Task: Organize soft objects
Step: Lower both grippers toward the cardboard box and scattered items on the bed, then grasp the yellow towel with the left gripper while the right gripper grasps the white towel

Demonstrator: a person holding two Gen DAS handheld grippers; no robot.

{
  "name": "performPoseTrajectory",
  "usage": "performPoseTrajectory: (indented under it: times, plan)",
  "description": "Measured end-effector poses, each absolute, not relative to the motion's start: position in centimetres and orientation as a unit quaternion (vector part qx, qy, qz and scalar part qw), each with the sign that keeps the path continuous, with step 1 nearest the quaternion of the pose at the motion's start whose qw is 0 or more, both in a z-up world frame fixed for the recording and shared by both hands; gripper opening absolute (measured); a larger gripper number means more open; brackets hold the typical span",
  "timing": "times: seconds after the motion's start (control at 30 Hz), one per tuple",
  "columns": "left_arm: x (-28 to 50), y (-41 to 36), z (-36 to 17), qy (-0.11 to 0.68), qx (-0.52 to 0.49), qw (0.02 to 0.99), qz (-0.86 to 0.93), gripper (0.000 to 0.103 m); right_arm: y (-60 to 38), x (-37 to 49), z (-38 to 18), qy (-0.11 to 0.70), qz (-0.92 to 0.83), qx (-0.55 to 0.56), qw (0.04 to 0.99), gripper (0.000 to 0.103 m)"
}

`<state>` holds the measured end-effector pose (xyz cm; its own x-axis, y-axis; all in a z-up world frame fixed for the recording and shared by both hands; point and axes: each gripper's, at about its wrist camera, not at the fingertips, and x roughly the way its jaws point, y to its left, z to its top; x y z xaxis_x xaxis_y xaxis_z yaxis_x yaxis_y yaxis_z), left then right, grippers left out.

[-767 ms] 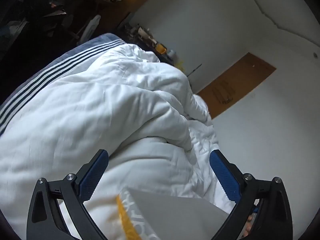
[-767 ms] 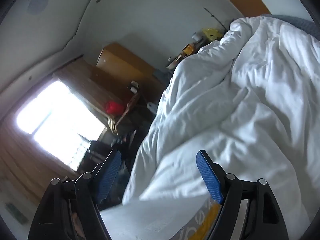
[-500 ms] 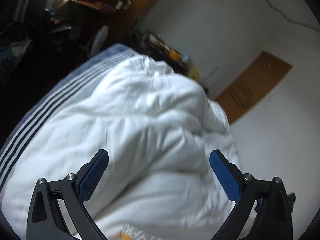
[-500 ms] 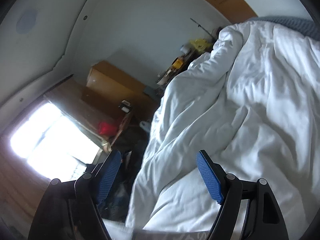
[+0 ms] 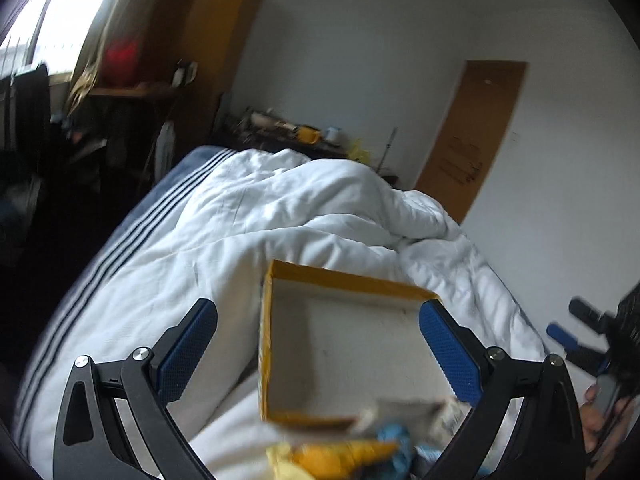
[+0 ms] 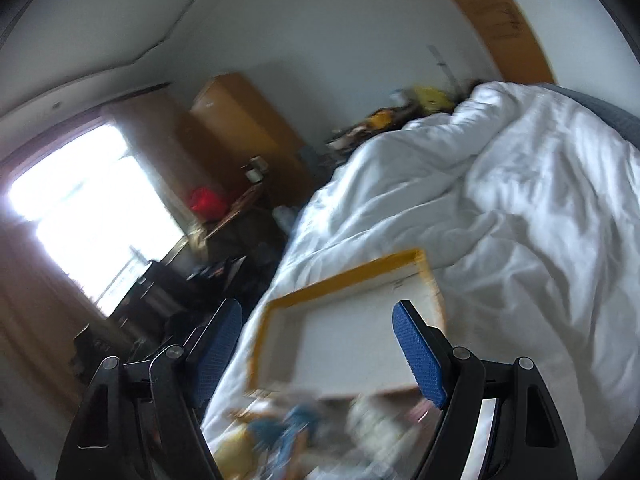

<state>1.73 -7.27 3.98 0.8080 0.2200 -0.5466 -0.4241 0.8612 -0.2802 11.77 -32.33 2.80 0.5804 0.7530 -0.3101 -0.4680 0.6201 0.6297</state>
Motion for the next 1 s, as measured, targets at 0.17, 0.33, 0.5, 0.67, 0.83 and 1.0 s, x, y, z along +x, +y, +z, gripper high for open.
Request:
performPoseTrajectory:
  times: [0.17, 0.33, 0.5, 0.67, 0.83, 1.0]
  plan:
    - [-2.2, -10.9, 5.6, 0.235, -0.196, 0.938, 0.164, 0.101, -31.4, 3.8, 6.0, 0.265, 0.372, 0.149, 0.877, 0.082]
    - [-5.1, -14.4, 5.3, 0.235, -0.133, 0.949, 0.164, 0.101, -33.9, 0.6, 5.7, 0.291, 0.341, 0.091, 0.889, 0.082]
    - [-7.1, -15.2, 2.9, 0.271, -0.131, 0.934, 0.19, 0.101, -37.0, -1.7, 1.7, 0.362, 0.31, 0.136, 0.869, 0.083]
    - [-8.0, -14.3, 0.8, 0.313, -0.157, 0.918, 0.184, 0.101, -35.3, -3.1, -2.0, 0.386, 0.324, 0.159, 0.849, 0.082]
    - [-6.5, -14.9, -1.1, 0.36, -0.161, 0.907, 0.148, 0.101, -36.7, -1.5, -1.1, 0.353, 0.315, 0.168, 0.865, 0.082]
    - [-5.8, -14.7, -2.5, 0.398, -0.181, 0.888, 0.144, 0.101, -39.6, 0.7, -1.0, 0.347, 0.266, 0.195, 0.878, 0.082]
